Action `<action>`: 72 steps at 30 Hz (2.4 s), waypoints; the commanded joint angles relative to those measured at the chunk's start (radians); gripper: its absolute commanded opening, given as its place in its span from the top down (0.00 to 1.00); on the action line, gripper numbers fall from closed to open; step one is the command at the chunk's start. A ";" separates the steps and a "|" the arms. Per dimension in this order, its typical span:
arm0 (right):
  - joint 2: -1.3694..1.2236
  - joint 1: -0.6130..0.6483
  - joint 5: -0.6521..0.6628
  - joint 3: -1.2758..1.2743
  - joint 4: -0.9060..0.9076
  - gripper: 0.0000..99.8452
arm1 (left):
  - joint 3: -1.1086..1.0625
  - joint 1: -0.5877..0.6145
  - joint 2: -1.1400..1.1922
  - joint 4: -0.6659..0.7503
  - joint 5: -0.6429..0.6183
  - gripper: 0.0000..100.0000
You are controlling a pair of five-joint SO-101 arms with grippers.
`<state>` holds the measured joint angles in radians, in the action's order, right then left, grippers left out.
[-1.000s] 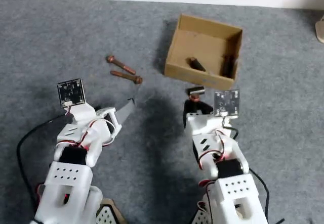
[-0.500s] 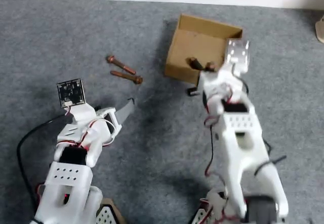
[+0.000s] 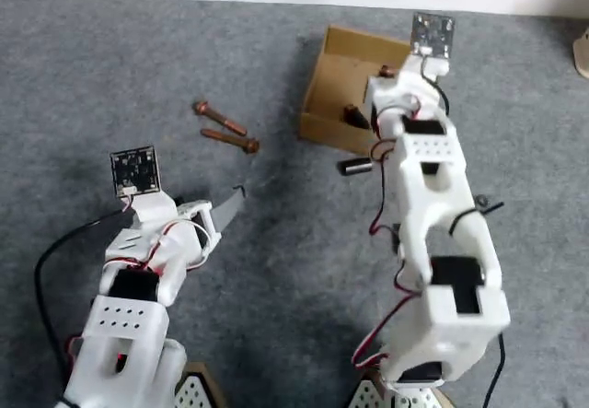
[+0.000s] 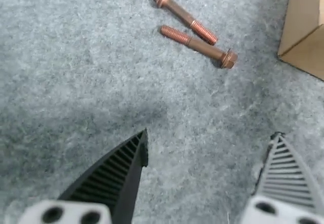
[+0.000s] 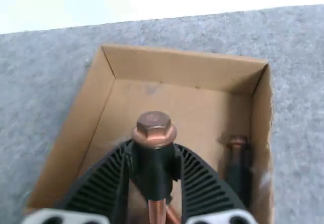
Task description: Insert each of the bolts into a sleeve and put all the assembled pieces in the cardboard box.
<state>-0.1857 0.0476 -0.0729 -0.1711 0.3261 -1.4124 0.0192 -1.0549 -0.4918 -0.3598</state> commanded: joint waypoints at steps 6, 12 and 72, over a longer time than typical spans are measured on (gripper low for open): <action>-0.179 -0.081 0.017 0.282 -0.001 1.00 | 0.005 0.002 0.004 0.021 0.011 0.66; -0.220 -0.070 0.011 0.280 0.067 1.00 | 0.005 0.001 0.004 0.021 0.011 0.66; 0.125 0.113 -0.882 -0.005 0.716 0.85 | 0.002 0.001 0.005 0.021 0.011 0.66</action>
<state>-0.1151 0.1488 -0.9459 -0.1435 1.1515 -1.4124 0.0192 -1.0549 -0.4918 -0.3537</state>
